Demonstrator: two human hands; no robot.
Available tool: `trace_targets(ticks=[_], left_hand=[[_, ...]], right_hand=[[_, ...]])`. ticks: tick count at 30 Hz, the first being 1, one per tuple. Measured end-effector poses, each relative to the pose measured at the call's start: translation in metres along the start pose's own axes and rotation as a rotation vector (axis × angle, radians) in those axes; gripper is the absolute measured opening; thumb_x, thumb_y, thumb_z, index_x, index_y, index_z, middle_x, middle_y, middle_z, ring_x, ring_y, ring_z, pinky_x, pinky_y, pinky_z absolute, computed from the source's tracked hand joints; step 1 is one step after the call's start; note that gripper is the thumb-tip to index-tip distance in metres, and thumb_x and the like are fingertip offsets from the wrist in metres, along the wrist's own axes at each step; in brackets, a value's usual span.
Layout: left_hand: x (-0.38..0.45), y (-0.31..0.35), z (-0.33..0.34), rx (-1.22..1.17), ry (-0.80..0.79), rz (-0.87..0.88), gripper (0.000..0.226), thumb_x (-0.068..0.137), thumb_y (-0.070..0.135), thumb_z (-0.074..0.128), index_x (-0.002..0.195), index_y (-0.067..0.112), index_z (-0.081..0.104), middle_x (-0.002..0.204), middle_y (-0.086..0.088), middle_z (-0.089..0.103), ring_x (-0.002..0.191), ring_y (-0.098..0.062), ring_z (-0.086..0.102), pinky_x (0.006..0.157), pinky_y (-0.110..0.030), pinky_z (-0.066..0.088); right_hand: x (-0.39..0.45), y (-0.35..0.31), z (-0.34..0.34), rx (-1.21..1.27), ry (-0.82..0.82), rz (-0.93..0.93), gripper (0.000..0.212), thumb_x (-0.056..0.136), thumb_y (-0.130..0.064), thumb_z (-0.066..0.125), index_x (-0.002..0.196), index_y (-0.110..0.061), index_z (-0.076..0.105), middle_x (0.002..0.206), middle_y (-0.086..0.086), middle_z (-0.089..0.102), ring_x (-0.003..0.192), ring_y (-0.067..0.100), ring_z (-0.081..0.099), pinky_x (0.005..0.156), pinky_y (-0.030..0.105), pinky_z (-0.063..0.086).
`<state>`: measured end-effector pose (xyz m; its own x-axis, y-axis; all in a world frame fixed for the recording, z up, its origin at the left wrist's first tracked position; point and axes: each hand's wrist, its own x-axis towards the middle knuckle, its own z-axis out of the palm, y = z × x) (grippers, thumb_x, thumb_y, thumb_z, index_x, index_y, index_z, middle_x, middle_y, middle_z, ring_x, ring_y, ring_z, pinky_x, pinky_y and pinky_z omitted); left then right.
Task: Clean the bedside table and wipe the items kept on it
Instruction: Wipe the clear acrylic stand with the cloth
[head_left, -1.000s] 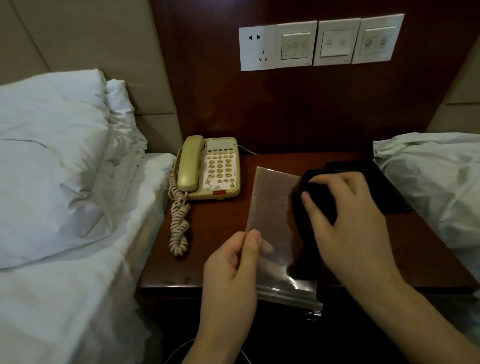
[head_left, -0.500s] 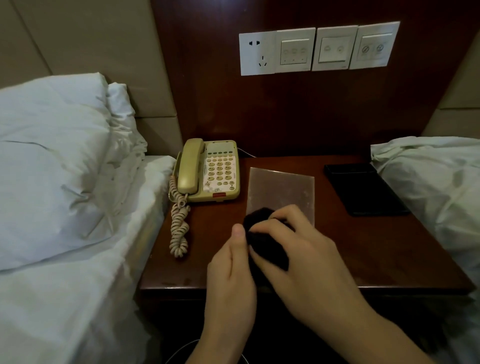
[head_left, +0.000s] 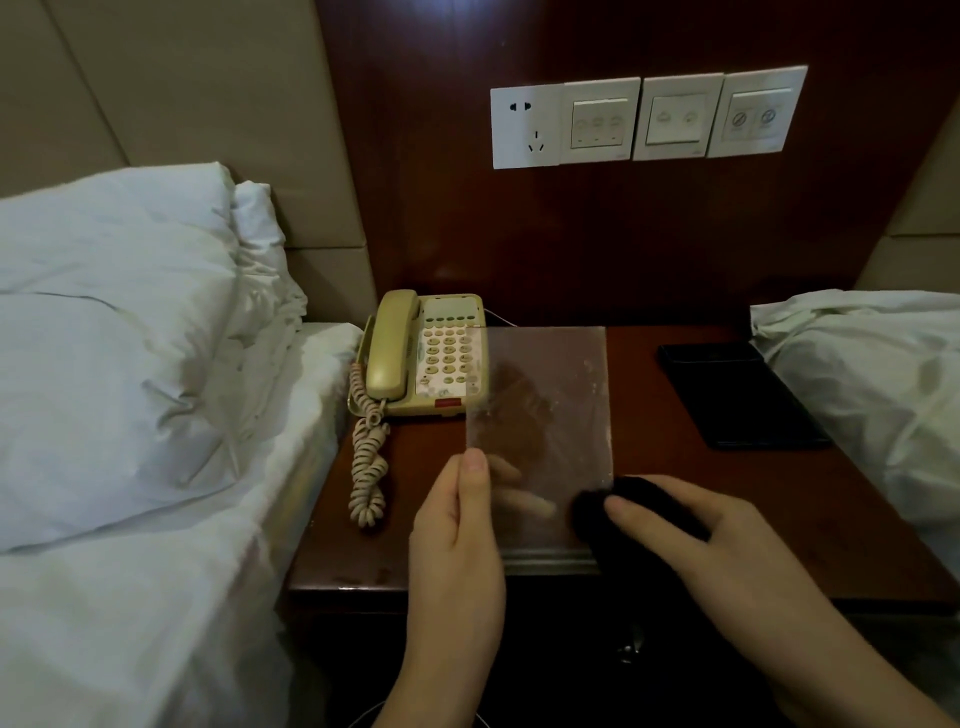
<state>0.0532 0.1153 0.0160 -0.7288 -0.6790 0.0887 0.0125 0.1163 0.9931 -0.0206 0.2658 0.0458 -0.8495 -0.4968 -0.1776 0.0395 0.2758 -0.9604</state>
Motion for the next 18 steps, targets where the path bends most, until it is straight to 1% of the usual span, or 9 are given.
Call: trace_targets(ticks=[3, 6, 8, 9, 11, 13, 15, 16, 18], left_hand=[[0.002, 0.001, -0.004, 0.266, -0.003, 0.079, 0.040, 0.098, 0.063, 0.037, 0.112, 0.037, 0.064, 0.100, 0.018, 0.068, 0.098, 0.001, 0.064, 0.085, -0.027, 0.049], [-0.001, 0.012, -0.005, 0.466, -0.024, 0.028, 0.086, 0.077, 0.089, 0.040, 0.151, 0.046, 0.030, 0.131, 0.026, 0.052, 0.122, -0.006, 0.055, 0.101, -0.033, 0.046], [-0.006, 0.024, -0.004, 0.400, -0.060, -0.066, 0.113, 0.059, 0.099, 0.048, 0.153, 0.057, 0.003, 0.154, 0.025, 0.040, 0.137, -0.010, 0.047, 0.114, -0.042, 0.042], [-0.007, 0.027, -0.002, 0.372, -0.069, -0.103, 0.119, 0.053, 0.100, 0.052, 0.152, 0.059, 0.000, 0.157, 0.024, 0.037, 0.140, -0.011, 0.045, 0.116, -0.042, 0.040], [-0.007, 0.028, 0.002, 0.350, -0.096, -0.152, 0.125, 0.046, 0.101, 0.059, 0.152, 0.057, 0.008, 0.155, 0.023, 0.038, 0.140, -0.011, 0.045, 0.115, -0.043, 0.041], [-0.002, 0.022, 0.005, 0.243, -0.094, -0.195, 0.121, 0.040, 0.100, 0.063, 0.146, 0.054, 0.030, 0.143, 0.021, 0.048, 0.131, -0.008, 0.053, 0.108, -0.037, 0.047], [0.002, 0.019, 0.005, 0.056, -0.114, -0.254, 0.078, 0.044, 0.089, 0.071, 0.115, 0.061, 0.055, 0.124, 0.020, 0.059, 0.112, 0.000, 0.061, 0.091, -0.024, 0.052], [0.005, 0.018, 0.004, -0.059, -0.137, -0.304, 0.065, 0.046, 0.082, 0.074, 0.106, 0.060, 0.062, 0.121, 0.015, 0.064, 0.107, -0.001, 0.064, 0.089, -0.025, 0.053], [0.011, 0.014, 0.003, -0.315, -0.187, -0.453, 0.072, 0.049, 0.071, 0.076, 0.113, 0.038, 0.074, 0.117, 0.003, 0.074, 0.106, -0.015, 0.070, 0.095, -0.039, 0.056]], right_hand=[[0.000, -0.001, 0.002, -0.015, -0.001, -0.014, 0.012, 0.091, -0.026, 0.066, 0.094, -0.034, 0.075, 0.081, -0.010, 0.076, 0.068, 0.009, 0.072, 0.053, 0.015, 0.050], [-0.001, -0.004, 0.004, -0.052, 0.015, -0.075, 0.013, 0.090, -0.027, 0.066, 0.089, -0.036, 0.075, 0.082, -0.010, 0.075, 0.069, 0.006, 0.071, 0.055, 0.015, 0.049], [-0.005, -0.005, 0.008, -0.068, 0.004, -0.123, 0.014, 0.090, -0.029, 0.065, 0.088, -0.038, 0.074, 0.081, -0.011, 0.075, 0.071, 0.005, 0.071, 0.057, 0.016, 0.051], [-0.007, -0.007, 0.011, -0.074, -0.002, -0.132, 0.013, 0.090, -0.030, 0.065, 0.087, -0.039, 0.074, 0.080, -0.011, 0.075, 0.070, 0.005, 0.071, 0.055, 0.016, 0.051], [-0.011, -0.009, 0.015, -0.095, -0.015, -0.157, 0.012, 0.089, -0.029, 0.066, 0.086, -0.037, 0.074, 0.077, -0.008, 0.074, 0.067, 0.009, 0.071, 0.055, 0.025, 0.055], [-0.013, -0.013, 0.016, -0.115, -0.070, -0.194, 0.009, 0.086, -0.029, 0.070, 0.086, -0.037, 0.074, 0.077, -0.004, 0.074, 0.069, 0.013, 0.071, 0.059, 0.034, 0.058], [-0.017, -0.020, 0.015, -0.071, -0.169, -0.213, 0.015, 0.082, -0.029, 0.073, 0.089, -0.043, 0.074, 0.083, -0.008, 0.075, 0.073, 0.009, 0.072, 0.060, 0.022, 0.055], [-0.019, -0.023, 0.014, -0.027, -0.191, -0.210, 0.018, 0.080, -0.030, 0.074, 0.090, -0.045, 0.074, 0.085, -0.009, 0.076, 0.075, 0.008, 0.072, 0.060, 0.019, 0.053], [-0.019, -0.026, 0.012, 0.070, -0.118, -0.232, 0.018, 0.074, -0.030, 0.074, 0.087, -0.042, 0.076, 0.085, -0.007, 0.076, 0.075, 0.009, 0.073, 0.059, 0.015, 0.051]])
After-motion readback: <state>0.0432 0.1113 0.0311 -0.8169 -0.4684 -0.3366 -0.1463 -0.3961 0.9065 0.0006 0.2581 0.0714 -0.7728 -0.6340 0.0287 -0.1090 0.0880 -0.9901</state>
